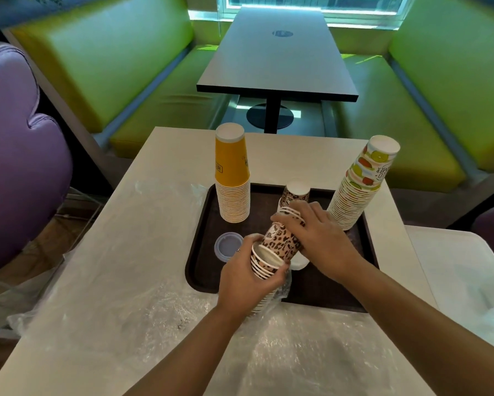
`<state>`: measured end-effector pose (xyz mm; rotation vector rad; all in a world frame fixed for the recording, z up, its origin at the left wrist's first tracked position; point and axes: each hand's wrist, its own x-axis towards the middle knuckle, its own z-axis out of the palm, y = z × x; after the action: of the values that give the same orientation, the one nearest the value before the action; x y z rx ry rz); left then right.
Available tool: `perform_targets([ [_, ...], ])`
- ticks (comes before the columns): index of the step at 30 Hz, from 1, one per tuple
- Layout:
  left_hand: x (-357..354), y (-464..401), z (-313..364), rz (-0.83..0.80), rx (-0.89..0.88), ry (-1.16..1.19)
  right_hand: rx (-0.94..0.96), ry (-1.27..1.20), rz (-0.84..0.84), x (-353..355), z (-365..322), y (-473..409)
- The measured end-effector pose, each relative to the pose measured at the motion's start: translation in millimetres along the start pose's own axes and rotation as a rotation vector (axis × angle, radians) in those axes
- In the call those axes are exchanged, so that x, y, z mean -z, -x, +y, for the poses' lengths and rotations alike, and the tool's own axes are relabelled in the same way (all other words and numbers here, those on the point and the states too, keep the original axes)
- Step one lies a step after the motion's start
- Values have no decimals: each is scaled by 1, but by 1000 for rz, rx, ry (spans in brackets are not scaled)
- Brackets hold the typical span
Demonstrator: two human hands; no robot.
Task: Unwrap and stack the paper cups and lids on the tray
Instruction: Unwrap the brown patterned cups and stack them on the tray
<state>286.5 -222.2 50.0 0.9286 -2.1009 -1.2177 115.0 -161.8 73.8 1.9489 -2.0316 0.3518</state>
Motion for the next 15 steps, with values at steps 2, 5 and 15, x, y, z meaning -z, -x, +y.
perform_targets([
  [2,-1,1,0,5,7,8,-107,-94,33,-7,7,-5],
  [5,-1,-1,-3,6,32,-15,-251,-330,100,-18,24,-17],
  [15,2,-12,-7,-5,153,14,-774,-784,140,-66,66,-60],
])
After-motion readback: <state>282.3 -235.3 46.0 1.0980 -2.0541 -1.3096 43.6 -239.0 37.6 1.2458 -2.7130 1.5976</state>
